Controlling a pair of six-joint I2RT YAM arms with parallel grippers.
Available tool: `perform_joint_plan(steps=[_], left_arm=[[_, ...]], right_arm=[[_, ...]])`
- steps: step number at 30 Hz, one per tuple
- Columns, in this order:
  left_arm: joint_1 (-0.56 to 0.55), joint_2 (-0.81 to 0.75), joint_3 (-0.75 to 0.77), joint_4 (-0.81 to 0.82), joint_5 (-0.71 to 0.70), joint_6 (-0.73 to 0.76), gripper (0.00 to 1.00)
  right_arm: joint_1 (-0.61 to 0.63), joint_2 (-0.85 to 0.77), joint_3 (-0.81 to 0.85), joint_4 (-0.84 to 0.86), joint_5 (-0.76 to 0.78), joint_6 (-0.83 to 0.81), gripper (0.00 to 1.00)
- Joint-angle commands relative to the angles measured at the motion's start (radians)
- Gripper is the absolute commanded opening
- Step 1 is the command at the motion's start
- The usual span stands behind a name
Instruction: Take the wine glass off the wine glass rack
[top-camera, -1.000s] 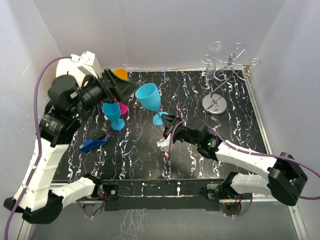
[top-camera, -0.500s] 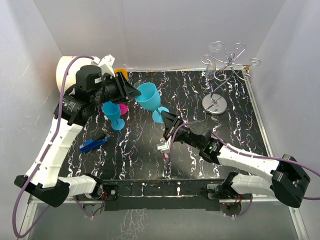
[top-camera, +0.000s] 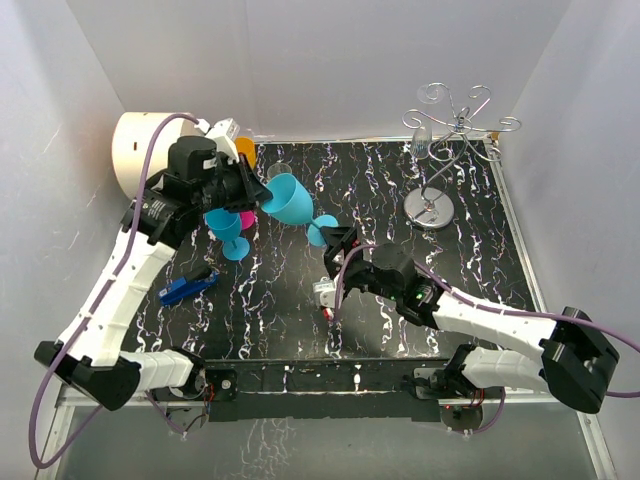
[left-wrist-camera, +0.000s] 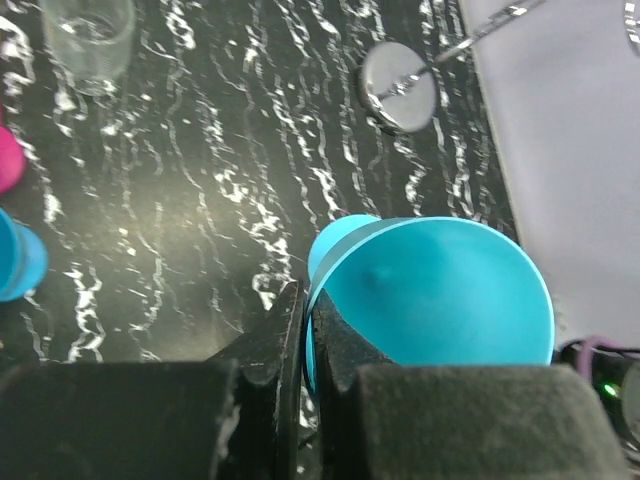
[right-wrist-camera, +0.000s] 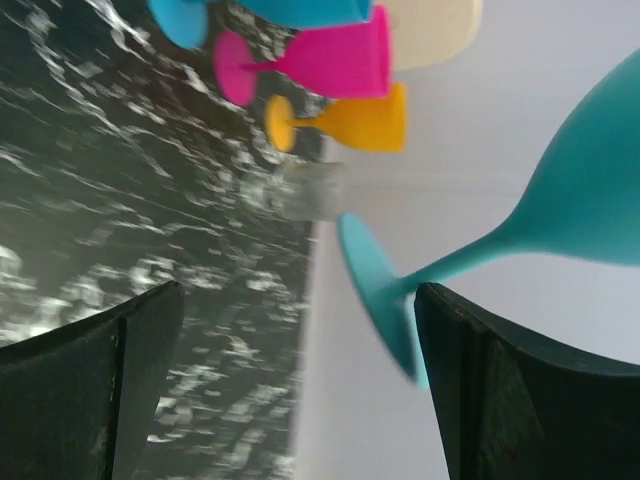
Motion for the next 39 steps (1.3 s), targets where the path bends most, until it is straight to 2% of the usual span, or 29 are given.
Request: perform_joint_plan(steps=[1,4,7,10,12,16,22,28,39], left_arm=[[-0.002,0.028,-0.021,0.06,-0.178,0.133,0.0],[-0.002,0.051,-0.068,0.133,-0.232,0.187,0.0],[0.012,0.098,-0.072,0.154,-0.272,0.205,0.0],[0.048,0.121,-0.086,0.191,-0.225,0.177,0.0],[0.056,0.133,-0.126,0.253,-0.209,0.172,0.0],[0.058,0.196,-0.158,0.302,-0.297,0.216,0.0],[0.071,0.299,-0.155,0.321,-0.346,0.27,0.0],[0.077,0.353,-0.146,0.353,-0.385,0.298,0.0],[0.09,0.435,-0.121,0.372,-0.382,0.319,0.0]], right_arm=[[0.008,-0.03,0.019,-0.071,-0.065,0.48,0.98],[0.008,-0.019,0.025,-0.078,-0.011,0.793,0.98],[0.007,-0.015,0.03,-0.098,0.115,1.098,0.99],[0.007,-0.02,0.036,-0.152,0.162,1.229,0.99],[0.007,-0.023,0.041,-0.165,0.25,1.334,0.98],[-0.003,0.002,0.101,-0.251,0.476,1.508,0.98],[-0.06,0.068,0.226,-0.399,0.532,1.61,0.98],[-0.172,0.061,0.263,-0.41,0.371,1.693,0.98],[-0.201,0.036,0.366,-0.438,0.277,1.728,0.98]])
